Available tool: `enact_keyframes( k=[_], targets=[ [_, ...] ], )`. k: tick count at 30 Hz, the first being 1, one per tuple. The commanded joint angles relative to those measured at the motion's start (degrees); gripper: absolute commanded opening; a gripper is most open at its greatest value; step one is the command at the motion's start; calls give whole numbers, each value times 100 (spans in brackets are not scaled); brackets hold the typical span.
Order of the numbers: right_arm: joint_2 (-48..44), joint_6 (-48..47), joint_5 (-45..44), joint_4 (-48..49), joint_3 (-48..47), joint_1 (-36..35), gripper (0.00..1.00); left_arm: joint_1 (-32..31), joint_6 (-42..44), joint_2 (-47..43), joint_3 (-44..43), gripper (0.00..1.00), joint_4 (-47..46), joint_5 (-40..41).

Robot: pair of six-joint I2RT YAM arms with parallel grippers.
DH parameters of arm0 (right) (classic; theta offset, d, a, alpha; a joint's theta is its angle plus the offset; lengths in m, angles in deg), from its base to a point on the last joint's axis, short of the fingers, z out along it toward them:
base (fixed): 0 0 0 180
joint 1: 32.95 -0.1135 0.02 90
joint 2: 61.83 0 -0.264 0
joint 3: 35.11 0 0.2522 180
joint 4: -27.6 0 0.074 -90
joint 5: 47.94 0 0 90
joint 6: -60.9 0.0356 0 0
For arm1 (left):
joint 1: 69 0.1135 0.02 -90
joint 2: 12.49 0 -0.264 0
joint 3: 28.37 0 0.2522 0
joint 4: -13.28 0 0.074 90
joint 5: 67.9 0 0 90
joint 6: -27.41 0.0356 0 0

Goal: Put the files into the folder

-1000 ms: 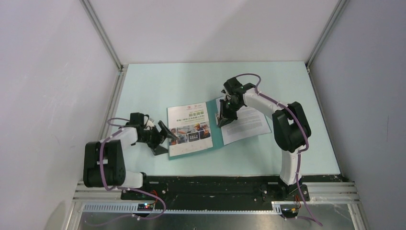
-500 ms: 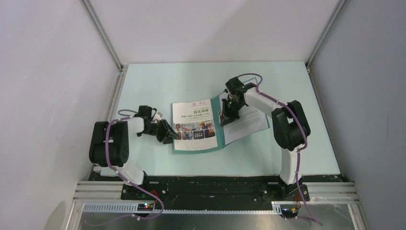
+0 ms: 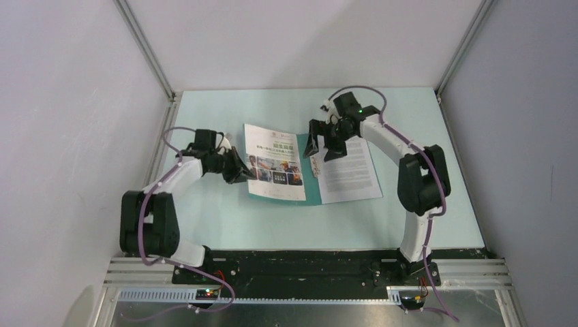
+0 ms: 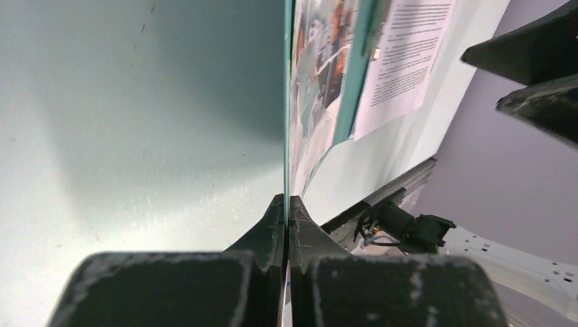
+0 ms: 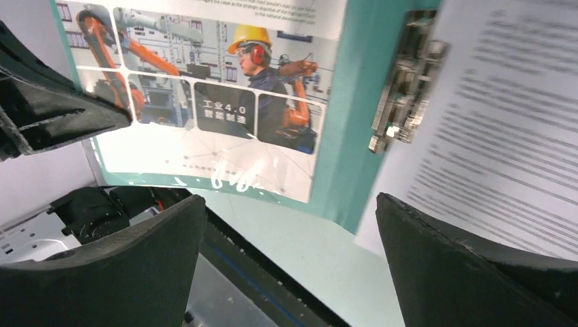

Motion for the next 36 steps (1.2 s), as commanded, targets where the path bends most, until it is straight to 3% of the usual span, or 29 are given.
enact_keyframes(
  k=[1, 4, 11, 17, 19, 20, 23, 27, 36],
  targets=[
    [-816, -813, -358, -177, -274, 250, 99, 45, 723, -751, -753, 0, 1030, 719],
    [-1034, -1328, -1003, -340, -33, 376, 100, 155, 1172, -925, -1238, 0, 1864, 1101],
    [-1527, -1833, -979, -652, 357, 936, 99, 328, 2673, -698, -2708, 0, 3876, 2109],
    [-1608, -1816, -830, -335, 1042, 1351, 99, 264, 2905, -122, -3607, 0, 4293, 1803],
    [-1559, -1744, -736, -265, 1173, 1420, 99, 177, 2929, 121, -4092, 20, 4275, 1268],
    [-1524, -1721, -709, -236, 1230, 1441, 99, 133, 2961, 266, -4405, 39, 4262, 1095],
    [-1493, -1676, -613, -206, 1300, 1521, 99, -252, 3105, 563, -4966, 66, 4086, 769],
    [-1481, -1647, -548, -182, 1390, 1630, 100, -793, 3007, 1196, -5697, 76, 3842, 517],
    [-1699, -1551, -496, -114, 1592, 2072, 100, -2176, 2961, 2728, -7258, 86, 3523, 420]
  ],
)
